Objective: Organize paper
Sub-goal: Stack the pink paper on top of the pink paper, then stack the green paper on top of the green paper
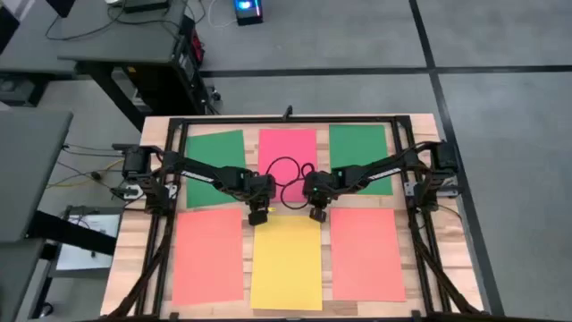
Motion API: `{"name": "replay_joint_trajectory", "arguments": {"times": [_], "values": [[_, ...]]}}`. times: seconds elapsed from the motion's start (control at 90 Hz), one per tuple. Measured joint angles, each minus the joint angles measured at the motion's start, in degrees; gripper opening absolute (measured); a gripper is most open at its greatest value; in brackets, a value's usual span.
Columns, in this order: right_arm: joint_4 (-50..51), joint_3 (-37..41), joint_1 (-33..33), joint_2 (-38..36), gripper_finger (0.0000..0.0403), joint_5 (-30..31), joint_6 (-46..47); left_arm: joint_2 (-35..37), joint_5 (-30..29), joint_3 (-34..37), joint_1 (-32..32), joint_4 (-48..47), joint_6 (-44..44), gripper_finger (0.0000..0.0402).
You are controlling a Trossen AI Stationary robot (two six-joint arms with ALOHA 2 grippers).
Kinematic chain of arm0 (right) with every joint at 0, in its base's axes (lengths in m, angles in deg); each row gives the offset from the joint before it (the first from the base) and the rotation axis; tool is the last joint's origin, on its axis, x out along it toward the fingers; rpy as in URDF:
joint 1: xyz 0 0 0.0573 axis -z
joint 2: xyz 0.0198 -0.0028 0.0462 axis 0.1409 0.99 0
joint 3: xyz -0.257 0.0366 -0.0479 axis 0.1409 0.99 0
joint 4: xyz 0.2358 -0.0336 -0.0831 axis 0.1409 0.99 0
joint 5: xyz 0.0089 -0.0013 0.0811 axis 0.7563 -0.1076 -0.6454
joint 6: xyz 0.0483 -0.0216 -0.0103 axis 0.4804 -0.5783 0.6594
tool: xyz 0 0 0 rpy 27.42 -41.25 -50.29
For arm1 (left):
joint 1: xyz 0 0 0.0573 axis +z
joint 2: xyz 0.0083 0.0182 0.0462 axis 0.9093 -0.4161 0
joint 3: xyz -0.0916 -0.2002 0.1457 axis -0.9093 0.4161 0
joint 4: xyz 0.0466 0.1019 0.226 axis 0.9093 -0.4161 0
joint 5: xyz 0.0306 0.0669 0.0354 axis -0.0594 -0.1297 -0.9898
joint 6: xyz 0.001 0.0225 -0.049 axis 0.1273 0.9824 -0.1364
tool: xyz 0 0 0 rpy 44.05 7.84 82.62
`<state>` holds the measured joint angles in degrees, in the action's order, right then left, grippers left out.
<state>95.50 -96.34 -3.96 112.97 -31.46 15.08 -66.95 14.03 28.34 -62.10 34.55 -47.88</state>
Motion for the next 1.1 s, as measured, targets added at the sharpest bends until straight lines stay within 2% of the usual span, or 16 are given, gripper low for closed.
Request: {"name": "replay_joint_trajectory", "arguments": {"times": [0.356, 0.744, 0.933, 1.1], "values": [[1.89, -1.05, -1.45, -0.17, 0.0000, 0.21, 0.35, 1.11, 0.90, 0.14, 0.04, -0.72, -0.68, 0.0000], [11.02, -7.00, -3.54, -0.97, 0.0000, -0.18, -0.20, 8.69, 1.29, 0.20, -1.58, -0.16, -1.52, 0.0000], [12.39, -7.15, -4.83, -7.41, 0.0000, 2.44, -1.53, 13.70, 1.05, 0.13, -3.91, 2.17, -0.65, 0.0000], [11.60, -2.91, -4.28, -17.34, 0.0000, 6.37, -2.95, 16.80, -0.82, 0.05, -5.14, 10.45, 6.53, 0.0000]]}}
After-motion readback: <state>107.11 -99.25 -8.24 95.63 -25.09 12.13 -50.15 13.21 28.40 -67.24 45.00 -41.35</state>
